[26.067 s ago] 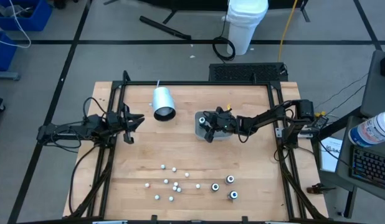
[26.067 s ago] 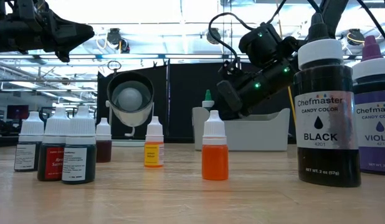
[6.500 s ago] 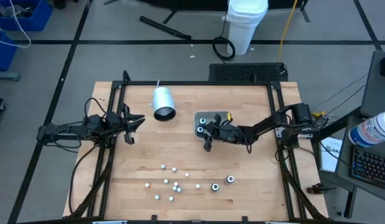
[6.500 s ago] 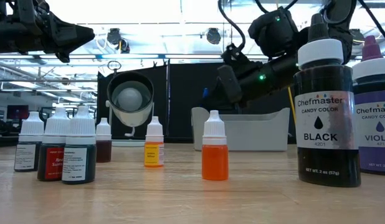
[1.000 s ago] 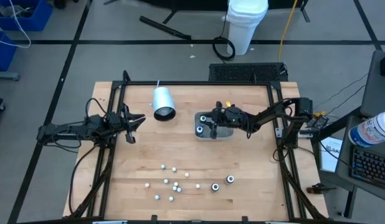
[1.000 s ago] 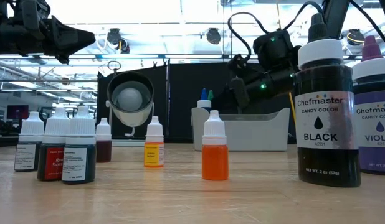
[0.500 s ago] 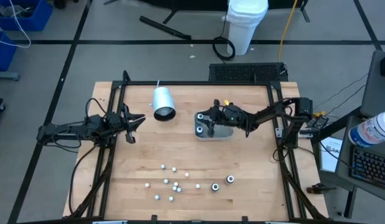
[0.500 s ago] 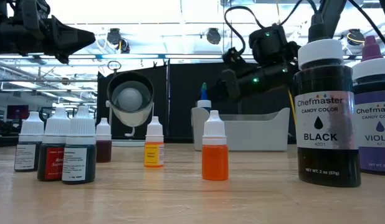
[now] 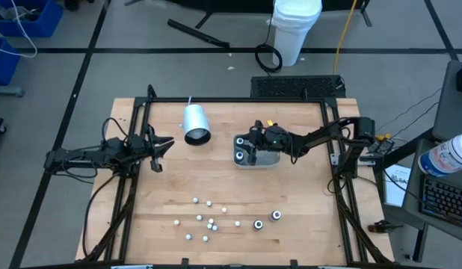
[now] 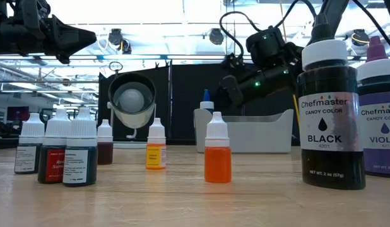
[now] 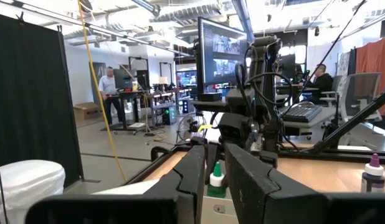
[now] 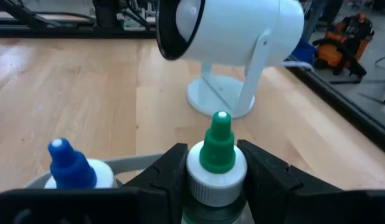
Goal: Pick & Place food coloring
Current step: Adjust the green food coloring bottle in the gray bin
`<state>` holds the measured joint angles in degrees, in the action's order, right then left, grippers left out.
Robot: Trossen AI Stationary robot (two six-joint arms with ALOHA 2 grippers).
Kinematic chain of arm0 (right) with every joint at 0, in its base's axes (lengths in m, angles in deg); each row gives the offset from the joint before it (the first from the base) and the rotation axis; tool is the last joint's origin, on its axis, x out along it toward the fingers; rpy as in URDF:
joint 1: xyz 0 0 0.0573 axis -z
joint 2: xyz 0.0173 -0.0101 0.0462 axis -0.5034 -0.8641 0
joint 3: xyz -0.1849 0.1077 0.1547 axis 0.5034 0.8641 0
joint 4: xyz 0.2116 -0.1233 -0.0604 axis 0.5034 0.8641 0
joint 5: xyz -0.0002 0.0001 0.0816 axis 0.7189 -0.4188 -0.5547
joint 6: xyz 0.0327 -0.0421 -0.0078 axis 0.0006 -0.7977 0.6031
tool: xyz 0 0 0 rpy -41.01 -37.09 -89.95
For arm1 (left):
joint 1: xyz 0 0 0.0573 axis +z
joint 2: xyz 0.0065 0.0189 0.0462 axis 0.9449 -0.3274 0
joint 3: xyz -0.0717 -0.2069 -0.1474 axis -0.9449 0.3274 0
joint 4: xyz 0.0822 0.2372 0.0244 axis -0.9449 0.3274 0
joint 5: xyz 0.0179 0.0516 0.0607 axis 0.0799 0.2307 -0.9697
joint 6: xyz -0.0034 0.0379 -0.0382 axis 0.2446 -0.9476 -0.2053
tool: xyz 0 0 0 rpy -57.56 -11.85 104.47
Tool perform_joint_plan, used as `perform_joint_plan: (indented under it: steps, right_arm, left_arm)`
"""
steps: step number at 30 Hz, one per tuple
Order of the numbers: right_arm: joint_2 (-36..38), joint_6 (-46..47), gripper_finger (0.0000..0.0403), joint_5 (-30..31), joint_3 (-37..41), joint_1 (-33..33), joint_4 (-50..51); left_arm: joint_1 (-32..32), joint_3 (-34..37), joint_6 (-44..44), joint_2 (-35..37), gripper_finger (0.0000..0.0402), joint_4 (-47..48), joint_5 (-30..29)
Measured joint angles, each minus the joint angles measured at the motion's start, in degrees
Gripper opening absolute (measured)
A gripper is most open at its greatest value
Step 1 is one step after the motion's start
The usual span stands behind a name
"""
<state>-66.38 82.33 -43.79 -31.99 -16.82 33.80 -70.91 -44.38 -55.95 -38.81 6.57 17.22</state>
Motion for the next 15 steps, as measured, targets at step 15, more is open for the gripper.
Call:
perform_joint_plan:
  steps: [15]
  right_arm:
    - [-0.06,0.98,0.0125,0.06,0.0,-0.02,0.67]
  left_arm:
    - [0.01,0.0,-0.41,0.0,0.0072,-0.74,0.01]
